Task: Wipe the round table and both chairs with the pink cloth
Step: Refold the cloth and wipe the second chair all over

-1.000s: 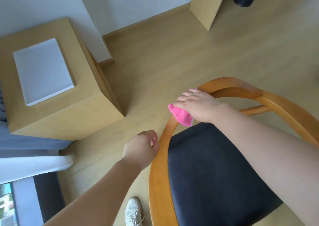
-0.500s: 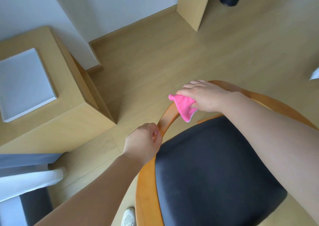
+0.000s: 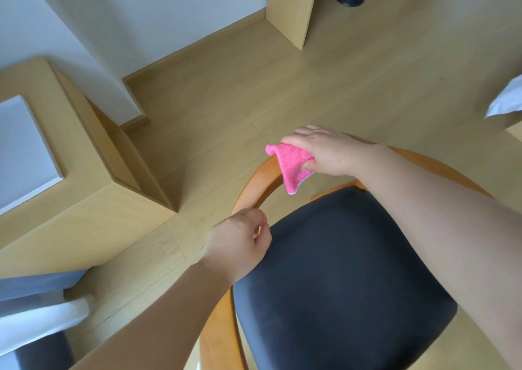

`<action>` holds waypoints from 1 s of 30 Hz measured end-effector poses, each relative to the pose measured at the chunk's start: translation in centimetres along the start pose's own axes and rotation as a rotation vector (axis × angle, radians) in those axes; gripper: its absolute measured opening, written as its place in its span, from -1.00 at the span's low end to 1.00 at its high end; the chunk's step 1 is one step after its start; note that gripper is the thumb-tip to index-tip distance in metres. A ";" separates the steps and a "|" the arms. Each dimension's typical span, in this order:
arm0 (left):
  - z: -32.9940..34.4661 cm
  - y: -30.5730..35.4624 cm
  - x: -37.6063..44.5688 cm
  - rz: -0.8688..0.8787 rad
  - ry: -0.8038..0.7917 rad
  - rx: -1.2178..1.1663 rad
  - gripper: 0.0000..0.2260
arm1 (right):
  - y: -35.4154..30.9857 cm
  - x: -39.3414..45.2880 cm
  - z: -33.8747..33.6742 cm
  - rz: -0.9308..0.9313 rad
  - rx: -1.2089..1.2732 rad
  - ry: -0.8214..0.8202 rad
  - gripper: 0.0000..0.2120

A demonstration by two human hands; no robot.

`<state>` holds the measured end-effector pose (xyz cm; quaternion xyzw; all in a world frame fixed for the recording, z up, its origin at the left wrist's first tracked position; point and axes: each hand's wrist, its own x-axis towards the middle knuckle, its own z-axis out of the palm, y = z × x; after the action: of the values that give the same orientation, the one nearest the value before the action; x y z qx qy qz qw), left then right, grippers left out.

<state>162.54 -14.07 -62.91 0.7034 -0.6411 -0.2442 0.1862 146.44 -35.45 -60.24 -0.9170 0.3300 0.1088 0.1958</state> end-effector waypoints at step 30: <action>8.0 5.6 2.9 0.137 -0.265 -0.001 -0.88 | 16.0 -9.0 6.3 0.473 -0.111 0.204 -0.47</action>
<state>153.50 -17.13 -66.42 0.6196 -0.7063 -0.3220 0.1167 128.77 -38.95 -67.54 -0.8299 0.5468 0.0766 0.0801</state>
